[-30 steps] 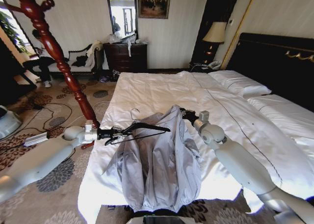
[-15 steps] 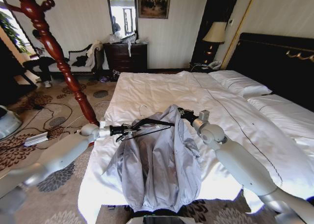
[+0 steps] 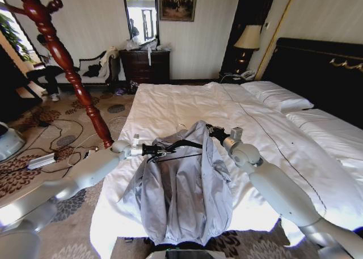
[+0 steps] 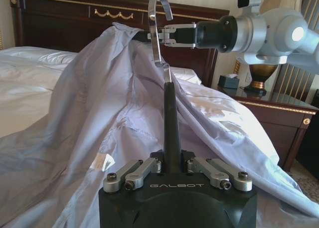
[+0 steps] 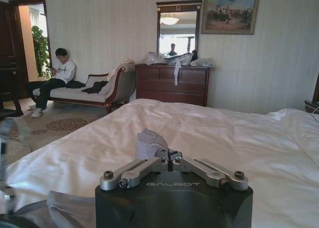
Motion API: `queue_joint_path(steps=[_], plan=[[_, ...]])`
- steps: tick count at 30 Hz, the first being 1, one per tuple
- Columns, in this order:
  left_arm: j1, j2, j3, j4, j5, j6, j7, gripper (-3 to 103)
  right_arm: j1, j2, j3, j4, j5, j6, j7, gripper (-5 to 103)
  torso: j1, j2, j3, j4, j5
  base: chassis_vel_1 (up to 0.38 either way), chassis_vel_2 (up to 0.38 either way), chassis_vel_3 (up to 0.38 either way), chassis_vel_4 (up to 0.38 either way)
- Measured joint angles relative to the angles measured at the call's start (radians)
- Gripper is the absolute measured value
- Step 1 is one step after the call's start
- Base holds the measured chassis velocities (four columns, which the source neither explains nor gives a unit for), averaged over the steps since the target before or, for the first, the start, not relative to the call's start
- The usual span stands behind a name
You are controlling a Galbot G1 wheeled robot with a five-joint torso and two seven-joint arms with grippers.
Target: Pick up the clothes from the bed and hang them on the clothes hanger.
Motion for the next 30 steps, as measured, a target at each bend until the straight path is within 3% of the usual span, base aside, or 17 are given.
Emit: queue_joint_path(steps=[11, 19, 30], plan=[[0.04, -0.137, -0.041, 0.069, -0.027, -0.032, -0.101, 16, -0.003, 0.004, 0.006, 0.042, 0.096, -0.028, 0.04, 0, 0.0, 0.0, 0.0, -0.0001, 0.0, 0.0, 0.0, 0.0, 0.0], [0.042, -0.166, -0.046, 0.086, -0.035, -0.034, -0.122, 16, -0.016, 0.016, 0.01, 0.067, 0.165, -0.052, 0.076, 0, 0.0, 0.0, 0.0, 0.0, 0.0, 0.0, 0.0, 0.0, 0.0], [0.043, -0.19, -0.071, 0.101, -0.07, -0.035, -0.148, 16, -0.043, 0.037, 0.034, 0.129, 0.331, -0.091, 0.168, 0, 0.0, 0.0, 0.0, -0.0001, 0.0, 0.0, 0.0, 0.0, 0.0]])
